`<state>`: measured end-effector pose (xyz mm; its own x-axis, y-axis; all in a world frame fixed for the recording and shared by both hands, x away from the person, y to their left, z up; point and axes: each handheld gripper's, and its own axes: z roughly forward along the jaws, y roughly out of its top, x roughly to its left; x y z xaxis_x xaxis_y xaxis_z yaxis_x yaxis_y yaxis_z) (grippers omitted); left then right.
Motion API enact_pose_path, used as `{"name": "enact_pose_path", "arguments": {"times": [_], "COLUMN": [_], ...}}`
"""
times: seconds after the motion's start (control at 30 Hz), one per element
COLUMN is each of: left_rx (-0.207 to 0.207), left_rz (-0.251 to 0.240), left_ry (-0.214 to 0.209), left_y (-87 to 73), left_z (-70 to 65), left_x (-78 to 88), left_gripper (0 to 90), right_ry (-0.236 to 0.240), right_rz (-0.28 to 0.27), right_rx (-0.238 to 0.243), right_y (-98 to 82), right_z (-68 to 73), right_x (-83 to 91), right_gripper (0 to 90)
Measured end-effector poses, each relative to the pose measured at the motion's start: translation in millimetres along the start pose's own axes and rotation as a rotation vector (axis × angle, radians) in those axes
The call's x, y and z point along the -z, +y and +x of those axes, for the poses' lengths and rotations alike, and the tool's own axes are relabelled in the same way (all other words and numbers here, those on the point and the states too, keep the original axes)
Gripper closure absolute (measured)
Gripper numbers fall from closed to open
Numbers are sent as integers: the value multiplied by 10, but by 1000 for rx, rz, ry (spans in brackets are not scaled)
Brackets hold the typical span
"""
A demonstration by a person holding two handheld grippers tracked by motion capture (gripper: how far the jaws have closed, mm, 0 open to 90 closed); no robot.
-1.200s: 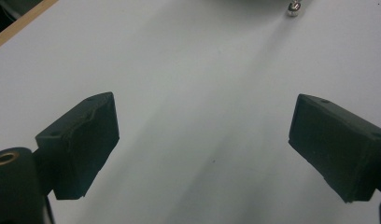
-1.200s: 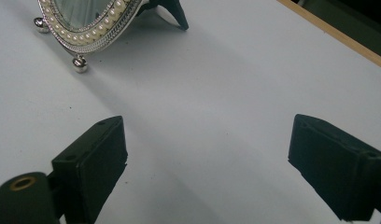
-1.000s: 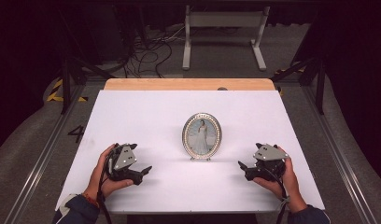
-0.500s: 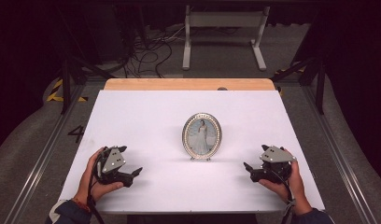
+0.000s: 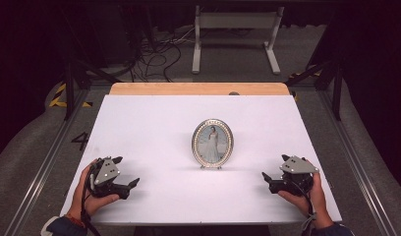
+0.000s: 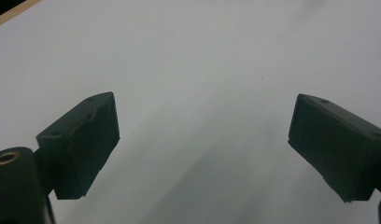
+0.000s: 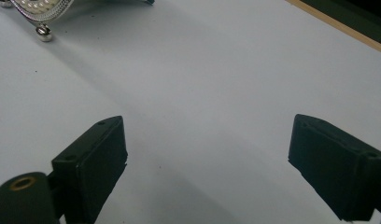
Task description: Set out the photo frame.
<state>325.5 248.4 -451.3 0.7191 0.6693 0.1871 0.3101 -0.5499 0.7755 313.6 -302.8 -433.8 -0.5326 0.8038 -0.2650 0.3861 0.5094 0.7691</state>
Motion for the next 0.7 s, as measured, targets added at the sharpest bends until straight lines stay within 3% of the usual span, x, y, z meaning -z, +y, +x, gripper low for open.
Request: {"name": "enact_pose_path", "arguments": {"times": [0.17,0.37,0.5,0.7], "left_rx": [12,61,73,109], "left_rz": [5,-4,-7,-18], "left_ry": [9,13,33,24], "left_y": [-60,-143,-193,-311], "left_z": [30,70,67,76], "left_x": [36,86,143,226], "left_gripper": [91,91,91,90], "right_ry": [-5,-11,-10,-24], "right_rz": [-2,-5,-10,-22], "right_rx": [-13,-28,-62,-105], "right_y": [-53,-115,-226,-366], "right_z": [-29,-59,-98,-159], "right_x": [30,67,110,187], "right_gripper": [113,113,107,107]}}
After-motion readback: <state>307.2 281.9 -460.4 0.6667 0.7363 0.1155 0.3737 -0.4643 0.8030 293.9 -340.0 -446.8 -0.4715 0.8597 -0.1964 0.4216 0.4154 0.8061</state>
